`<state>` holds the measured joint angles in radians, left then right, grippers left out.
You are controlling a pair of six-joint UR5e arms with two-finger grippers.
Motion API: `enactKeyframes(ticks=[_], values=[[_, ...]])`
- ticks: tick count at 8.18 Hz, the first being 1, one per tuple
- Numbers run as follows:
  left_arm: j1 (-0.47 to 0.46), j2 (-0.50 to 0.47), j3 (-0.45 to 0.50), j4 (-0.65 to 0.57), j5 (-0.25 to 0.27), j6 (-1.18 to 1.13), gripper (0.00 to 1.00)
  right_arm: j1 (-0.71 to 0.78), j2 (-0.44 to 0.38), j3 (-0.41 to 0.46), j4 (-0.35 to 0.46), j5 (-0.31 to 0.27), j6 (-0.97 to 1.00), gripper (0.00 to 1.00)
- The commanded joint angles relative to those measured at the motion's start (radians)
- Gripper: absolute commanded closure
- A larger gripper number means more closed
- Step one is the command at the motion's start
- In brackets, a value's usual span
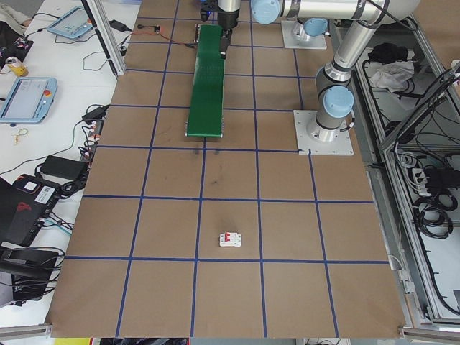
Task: Move button from left to right
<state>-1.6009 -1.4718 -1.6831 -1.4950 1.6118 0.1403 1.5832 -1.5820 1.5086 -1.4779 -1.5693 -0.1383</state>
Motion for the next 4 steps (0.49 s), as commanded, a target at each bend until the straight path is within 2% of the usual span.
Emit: enactKeyframes(ticks=[1,4], values=[[0.001,0.001,-0.003,0.001,0.003,0.031,0.00,0.054,0.057,0.002,-0.076,-0.001,0.100,0.00],[-0.001,0.007,-0.001,0.002,-0.003,0.032,0.00,0.054,0.057,0.002,-0.085,0.000,0.095,0.00]])
